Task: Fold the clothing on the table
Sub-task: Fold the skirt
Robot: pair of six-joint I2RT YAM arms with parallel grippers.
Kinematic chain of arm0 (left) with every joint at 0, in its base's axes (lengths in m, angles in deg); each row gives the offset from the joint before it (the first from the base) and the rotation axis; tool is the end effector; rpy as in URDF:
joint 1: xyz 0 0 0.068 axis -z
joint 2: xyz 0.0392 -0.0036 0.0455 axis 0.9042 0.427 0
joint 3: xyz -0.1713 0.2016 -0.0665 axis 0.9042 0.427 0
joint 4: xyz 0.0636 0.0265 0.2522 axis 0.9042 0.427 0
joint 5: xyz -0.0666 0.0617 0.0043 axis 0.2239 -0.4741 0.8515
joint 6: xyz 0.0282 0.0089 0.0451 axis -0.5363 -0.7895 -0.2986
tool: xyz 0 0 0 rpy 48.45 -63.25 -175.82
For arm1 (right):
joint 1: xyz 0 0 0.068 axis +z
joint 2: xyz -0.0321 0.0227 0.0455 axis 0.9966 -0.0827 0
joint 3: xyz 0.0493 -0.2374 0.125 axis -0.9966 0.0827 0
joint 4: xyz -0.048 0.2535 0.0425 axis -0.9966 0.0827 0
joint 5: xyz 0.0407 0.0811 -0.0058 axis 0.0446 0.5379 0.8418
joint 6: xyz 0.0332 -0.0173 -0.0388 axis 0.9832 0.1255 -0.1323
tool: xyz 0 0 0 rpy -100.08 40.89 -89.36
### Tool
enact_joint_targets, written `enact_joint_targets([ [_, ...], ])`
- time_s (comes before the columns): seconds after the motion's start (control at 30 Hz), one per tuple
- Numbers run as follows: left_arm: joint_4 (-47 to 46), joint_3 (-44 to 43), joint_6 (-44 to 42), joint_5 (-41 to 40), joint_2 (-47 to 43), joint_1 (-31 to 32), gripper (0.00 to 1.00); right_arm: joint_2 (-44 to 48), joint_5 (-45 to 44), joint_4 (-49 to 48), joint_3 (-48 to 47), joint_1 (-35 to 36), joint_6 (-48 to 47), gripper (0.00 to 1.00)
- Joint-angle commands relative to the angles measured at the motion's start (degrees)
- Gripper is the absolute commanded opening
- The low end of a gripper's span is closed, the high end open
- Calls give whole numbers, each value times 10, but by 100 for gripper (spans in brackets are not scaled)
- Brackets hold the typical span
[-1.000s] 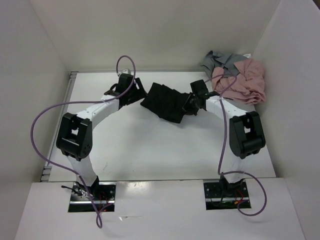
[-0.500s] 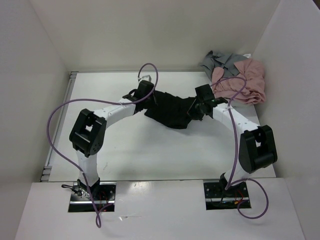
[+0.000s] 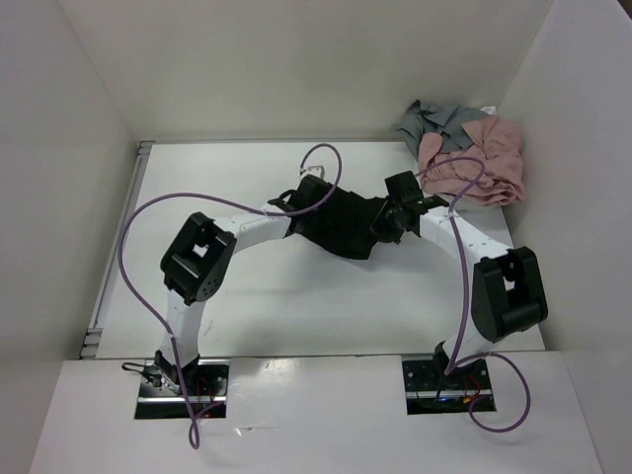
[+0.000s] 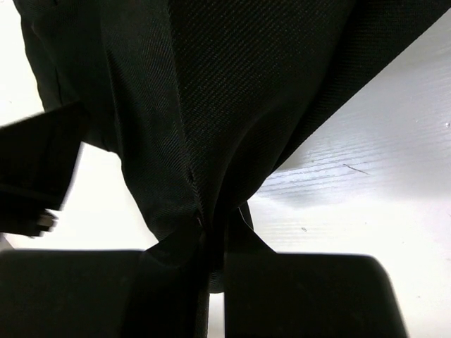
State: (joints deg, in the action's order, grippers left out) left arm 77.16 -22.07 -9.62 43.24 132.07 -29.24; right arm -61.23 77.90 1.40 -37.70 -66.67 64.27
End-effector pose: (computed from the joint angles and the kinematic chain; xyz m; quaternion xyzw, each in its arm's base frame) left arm 0.3810 -0.2623 0.1903 -0.0642 0.8956 -0.1810 0.4012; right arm 0.3042 0.1037 0.2247 0.2345 0.9311 0.1667 0.2244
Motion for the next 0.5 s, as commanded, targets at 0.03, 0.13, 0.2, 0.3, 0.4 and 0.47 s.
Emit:
enact_joint_targets([
  [0.03, -25, -20, 10, 10, 12, 12, 0, 16, -4, -6, 1, 5, -4, 0],
  [0.13, -37, -20, 18, 41, 17, 12, 0, 16, -4, -6, 1, 5, -4, 0],
  [0.2, -44, -14, 25, 47, 17, 12, 0, 16, 1, -6, 6, 5, -4, 0],
  [0.3, -8, -29, 25, 6, 9, 12, 0, 16, 1, -6, 6, 5, -10, 0],
  [0.4, 29, -42, 4, -50, -18, 12, 0, 16, 1, -6, 6, 5, -10, 0],
  [0.47, 34, -42, -1, -57, -31, 12, 0, 16, 1, -6, 6, 5, -10, 0],
])
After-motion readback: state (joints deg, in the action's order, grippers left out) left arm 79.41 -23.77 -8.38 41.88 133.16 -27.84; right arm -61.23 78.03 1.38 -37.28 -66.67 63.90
